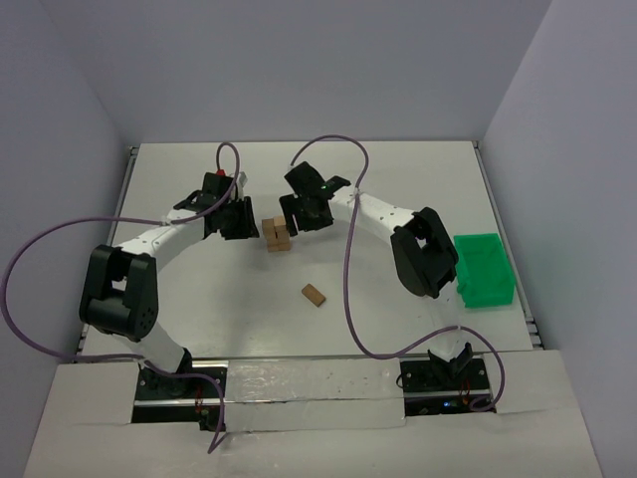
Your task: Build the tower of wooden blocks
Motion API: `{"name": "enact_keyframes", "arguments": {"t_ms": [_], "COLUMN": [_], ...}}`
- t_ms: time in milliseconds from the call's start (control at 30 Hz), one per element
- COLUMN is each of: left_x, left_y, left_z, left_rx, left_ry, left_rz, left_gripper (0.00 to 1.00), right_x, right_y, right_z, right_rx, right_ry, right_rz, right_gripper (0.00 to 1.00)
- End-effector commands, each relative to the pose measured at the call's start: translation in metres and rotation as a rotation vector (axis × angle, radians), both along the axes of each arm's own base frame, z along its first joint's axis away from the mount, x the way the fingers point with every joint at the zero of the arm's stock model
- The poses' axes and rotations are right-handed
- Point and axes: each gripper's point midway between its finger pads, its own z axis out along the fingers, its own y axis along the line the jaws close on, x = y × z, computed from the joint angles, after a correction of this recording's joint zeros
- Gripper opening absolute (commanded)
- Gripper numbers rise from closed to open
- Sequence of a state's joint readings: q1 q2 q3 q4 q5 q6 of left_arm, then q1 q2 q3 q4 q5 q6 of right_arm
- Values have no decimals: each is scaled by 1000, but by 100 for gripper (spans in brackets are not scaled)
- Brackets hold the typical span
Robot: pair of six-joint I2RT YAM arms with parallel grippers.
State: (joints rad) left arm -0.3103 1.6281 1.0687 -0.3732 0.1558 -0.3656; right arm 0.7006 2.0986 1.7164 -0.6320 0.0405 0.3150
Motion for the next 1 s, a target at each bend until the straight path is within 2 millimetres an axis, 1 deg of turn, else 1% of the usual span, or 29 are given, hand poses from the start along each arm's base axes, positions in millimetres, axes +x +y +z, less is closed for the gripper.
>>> {"name": "enact_keyframes", "arguments": {"t_ms": [0,333,967], "left_x": [19,19,18], "left_y": [-12,-21,-26], "left_z": [16,17,20], "left_rx": [-23,-25,-41], "left_ry": [-60,-61,-63], "left_rz": [-5,-23,-39], "left_gripper": [43,43,43], "right_x": [9,9,4], "right_y": [9,11,19], "right_z": [12,14,16], "right_rx": [31,41,62], "right_ry": [-33,-36,-34], "right_rz": [-7,4,37], "right_gripper": [74,74,74]}}
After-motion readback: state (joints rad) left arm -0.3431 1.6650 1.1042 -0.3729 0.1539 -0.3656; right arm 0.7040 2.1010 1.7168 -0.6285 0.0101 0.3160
